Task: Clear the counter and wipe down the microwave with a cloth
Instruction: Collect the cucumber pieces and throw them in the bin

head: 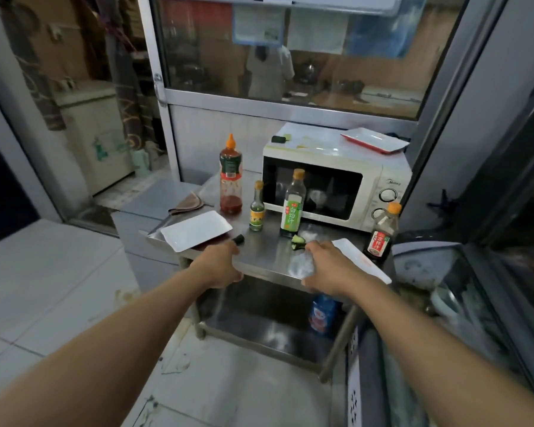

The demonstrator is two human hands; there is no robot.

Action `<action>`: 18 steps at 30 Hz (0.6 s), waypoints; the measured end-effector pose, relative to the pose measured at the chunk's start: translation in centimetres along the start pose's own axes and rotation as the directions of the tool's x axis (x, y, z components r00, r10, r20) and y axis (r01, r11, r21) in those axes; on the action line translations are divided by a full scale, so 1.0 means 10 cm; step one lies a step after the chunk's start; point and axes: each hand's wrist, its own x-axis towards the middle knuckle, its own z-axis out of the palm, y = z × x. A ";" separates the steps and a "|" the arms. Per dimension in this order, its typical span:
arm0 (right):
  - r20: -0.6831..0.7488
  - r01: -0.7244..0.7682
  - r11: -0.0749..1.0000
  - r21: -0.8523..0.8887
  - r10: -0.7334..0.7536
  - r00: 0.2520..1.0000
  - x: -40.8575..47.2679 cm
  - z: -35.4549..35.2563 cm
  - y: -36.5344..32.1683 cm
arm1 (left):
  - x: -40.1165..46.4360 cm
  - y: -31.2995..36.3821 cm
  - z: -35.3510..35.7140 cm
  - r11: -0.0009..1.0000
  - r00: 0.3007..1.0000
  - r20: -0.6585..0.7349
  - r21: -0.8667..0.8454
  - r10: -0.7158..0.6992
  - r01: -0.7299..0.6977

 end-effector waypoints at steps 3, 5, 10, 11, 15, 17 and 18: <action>0.010 -0.029 1.000 0.011 0.029 1.000 0.38 0.07 0.08 | 0.45 -0.08 0.01 1.000 1.000 0.019 0.016 0.017 -0.017; 0.026 -0.056 0.998 0.020 0.056 0.998 0.66 0.11 0.11 | 0.76 -0.14 0.01 0.997 0.999 0.036 0.059 0.040 -0.042; 0.043 -0.115 0.992 0.044 0.113 0.993 1.35 0.25 0.13 | 1.52 -0.38 0.03 0.978 0.994 0.088 0.191 0.062 -0.078; 0.047 -0.132 0.990 0.050 0.130 0.990 1.45 0.29 0.14 | 1.66 -0.42 0.04 0.973 0.993 0.104 0.215 0.060 -0.081; 0.053 -0.192 0.978 0.075 0.189 0.981 1.80 0.43 0.18 | 2.12 -0.59 0.13 0.962 0.987 0.138 0.250 0.077 -0.110; 0.057 -0.216 0.972 0.090 0.212 0.976 1.92 0.48 0.21 | 2.29 -0.63 0.19 0.963 0.985 0.149 0.240 0.088 -0.122; 0.060 -0.225 0.970 0.092 0.221 0.974 1.97 0.51 0.23 | 2.36 -0.64 0.24 0.965 0.984 0.152 0.227 0.095 -0.128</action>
